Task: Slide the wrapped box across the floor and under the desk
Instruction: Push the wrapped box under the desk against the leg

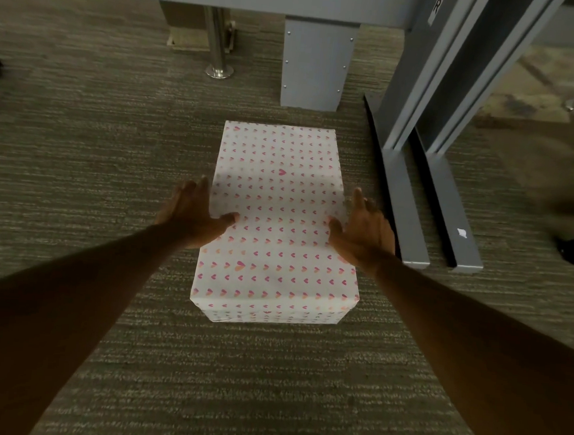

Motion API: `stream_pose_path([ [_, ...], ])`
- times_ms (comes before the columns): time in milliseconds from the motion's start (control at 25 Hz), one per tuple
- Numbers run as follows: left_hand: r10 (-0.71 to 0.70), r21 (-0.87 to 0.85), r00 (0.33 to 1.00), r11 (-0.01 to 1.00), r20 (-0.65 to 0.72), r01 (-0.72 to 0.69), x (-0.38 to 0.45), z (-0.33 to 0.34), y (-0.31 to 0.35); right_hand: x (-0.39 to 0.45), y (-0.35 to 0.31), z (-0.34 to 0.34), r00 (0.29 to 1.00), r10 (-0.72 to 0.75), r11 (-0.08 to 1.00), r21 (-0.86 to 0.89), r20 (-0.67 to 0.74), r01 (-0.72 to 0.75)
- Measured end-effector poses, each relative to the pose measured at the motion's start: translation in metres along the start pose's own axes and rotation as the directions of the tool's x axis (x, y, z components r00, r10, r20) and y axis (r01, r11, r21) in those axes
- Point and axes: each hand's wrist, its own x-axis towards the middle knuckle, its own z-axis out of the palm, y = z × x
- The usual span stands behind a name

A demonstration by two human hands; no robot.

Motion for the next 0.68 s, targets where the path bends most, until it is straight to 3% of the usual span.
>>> stream_pose_path([
  [120, -0.163, -0.109, 0.987, 0.981, -0.004, 0.162, 0.001, 0.003, -0.004, -0.001, 0.004, 0.011, 0.998, 0.063, 0.996, 0.064, -0.007, -0.063],
  [240, -0.270, -0.278, 0.962, 0.921, 0.045, 0.271, 0.006, 0.003, -0.001, -0.007, 0.006, 0.018, 0.992, 0.126, 0.961, 0.250, -0.028, -0.115],
  [480, -0.374, -0.572, 0.918, 0.728, 0.131, 0.378, 0.013, 0.006, -0.002, 0.000, 0.012, 0.022, 0.933, 0.351, 0.764, 0.551, 0.082, -0.336],
  [680, -0.436, -0.625, 0.884, 0.646, 0.169, 0.438, 0.025, 0.011, -0.001, 0.014, 0.015, 0.019, 0.899, 0.412, 0.697, 0.583, 0.149, -0.417],
])
